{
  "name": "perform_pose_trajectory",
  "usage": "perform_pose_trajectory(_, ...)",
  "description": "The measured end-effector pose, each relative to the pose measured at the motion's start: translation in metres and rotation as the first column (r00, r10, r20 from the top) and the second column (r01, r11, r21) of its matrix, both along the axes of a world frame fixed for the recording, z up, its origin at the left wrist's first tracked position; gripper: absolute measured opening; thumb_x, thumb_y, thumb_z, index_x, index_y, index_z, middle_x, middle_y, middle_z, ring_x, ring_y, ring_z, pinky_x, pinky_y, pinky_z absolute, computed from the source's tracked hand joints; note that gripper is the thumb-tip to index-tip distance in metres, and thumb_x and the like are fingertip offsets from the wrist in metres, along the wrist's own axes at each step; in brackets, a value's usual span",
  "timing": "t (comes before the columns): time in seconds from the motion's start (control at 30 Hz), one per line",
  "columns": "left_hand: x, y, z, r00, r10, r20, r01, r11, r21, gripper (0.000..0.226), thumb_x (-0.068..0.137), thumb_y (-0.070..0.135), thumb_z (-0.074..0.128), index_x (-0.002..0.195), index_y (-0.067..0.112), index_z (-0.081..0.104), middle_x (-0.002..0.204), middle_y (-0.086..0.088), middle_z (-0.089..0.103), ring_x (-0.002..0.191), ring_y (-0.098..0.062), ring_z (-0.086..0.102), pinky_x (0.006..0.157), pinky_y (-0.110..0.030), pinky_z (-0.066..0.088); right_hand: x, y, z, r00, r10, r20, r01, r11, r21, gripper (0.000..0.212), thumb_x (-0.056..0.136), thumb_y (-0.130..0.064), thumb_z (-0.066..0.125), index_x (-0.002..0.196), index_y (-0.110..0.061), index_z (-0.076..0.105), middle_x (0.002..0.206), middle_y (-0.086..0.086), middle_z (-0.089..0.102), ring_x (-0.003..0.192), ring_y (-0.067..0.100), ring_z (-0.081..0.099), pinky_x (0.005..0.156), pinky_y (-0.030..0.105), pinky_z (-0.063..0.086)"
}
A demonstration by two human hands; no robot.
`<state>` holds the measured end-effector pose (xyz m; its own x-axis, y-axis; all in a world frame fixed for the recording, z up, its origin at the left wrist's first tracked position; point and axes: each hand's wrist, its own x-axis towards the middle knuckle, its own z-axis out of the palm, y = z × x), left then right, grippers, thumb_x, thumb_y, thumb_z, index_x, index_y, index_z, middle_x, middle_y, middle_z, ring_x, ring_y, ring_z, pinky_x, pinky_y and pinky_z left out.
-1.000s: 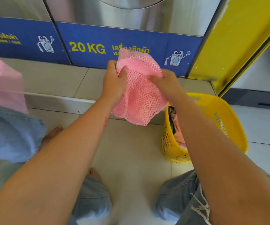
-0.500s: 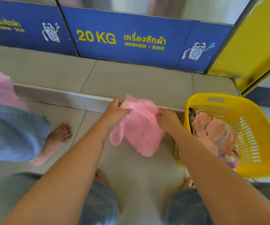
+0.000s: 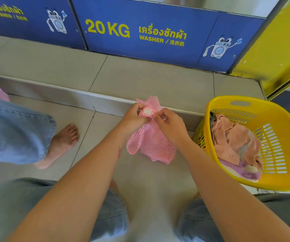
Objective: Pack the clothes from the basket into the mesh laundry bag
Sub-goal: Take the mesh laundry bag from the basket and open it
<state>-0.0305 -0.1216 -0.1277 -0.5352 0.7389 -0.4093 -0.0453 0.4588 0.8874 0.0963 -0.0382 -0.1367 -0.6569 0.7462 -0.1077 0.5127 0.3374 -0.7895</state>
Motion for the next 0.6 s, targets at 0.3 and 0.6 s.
perform_pose_trajectory(0.3, -0.001, -0.007, 0.008, 0.973, -0.044, 0.225, 0.036, 0.998, 0.043, 0.027, 0.093, 0.036, 0.06, 0.107, 0.014, 0.063, 0.097, -0.012, 0.064, 0.085, -0.024, 0.057, 0.082, -0.041, 0.045, 0.001, 0.003, 0.003, 0.999, 0.012, -0.039, -0.013, 1.0, -0.024, 0.012, 0.096, -0.022, 0.056, 0.088, -0.014, 0.061, 0.083, -0.005, 0.064, 0.075, 0.01, 0.055, 0.064, 0.022, 0.042)
perform_pose_trajectory(0.6, -0.002, 0.003, -0.002, 0.89, -0.019, -0.455, -0.028, 0.995, -0.097, 0.015, 0.088, 0.035, 0.067, 0.082, 0.022, 0.063, 0.112, -0.006, 0.056, 0.106, -0.026, 0.056, 0.093, -0.042, 0.048, 0.003, 0.01, -0.008, 0.993, 0.012, 0.119, -0.029, 0.989, 0.146, 0.011, 0.094, -0.016, 0.051, 0.086, -0.014, 0.059, 0.087, -0.002, 0.058, 0.075, 0.014, 0.051, 0.06, 0.026, 0.041)
